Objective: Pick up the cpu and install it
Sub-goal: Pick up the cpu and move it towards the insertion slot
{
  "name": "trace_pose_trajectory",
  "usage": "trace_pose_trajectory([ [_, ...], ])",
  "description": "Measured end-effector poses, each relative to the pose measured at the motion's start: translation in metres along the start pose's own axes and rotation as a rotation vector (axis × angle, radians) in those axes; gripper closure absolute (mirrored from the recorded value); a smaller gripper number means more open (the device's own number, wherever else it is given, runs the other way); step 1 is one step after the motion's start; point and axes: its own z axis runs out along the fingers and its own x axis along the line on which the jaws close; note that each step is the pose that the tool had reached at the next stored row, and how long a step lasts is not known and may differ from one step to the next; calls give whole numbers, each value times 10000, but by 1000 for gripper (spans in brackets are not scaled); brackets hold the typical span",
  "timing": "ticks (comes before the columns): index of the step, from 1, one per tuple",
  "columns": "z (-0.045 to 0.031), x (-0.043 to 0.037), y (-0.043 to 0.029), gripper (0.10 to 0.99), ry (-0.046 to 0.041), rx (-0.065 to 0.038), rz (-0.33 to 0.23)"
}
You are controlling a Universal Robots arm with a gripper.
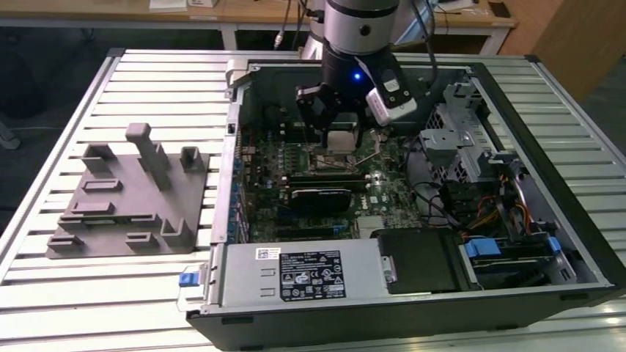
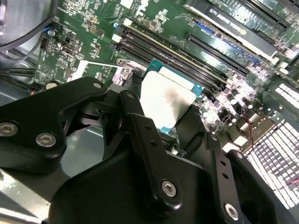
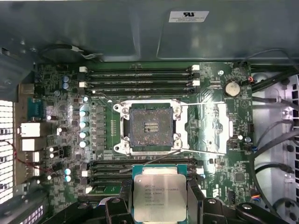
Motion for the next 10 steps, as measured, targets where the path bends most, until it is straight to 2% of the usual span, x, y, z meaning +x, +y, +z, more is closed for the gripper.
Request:
trace_pose_trajectory([
  [5, 91, 3, 26, 545, 1, 4, -1],
  [10, 172, 8, 88, 545, 2, 5, -26],
])
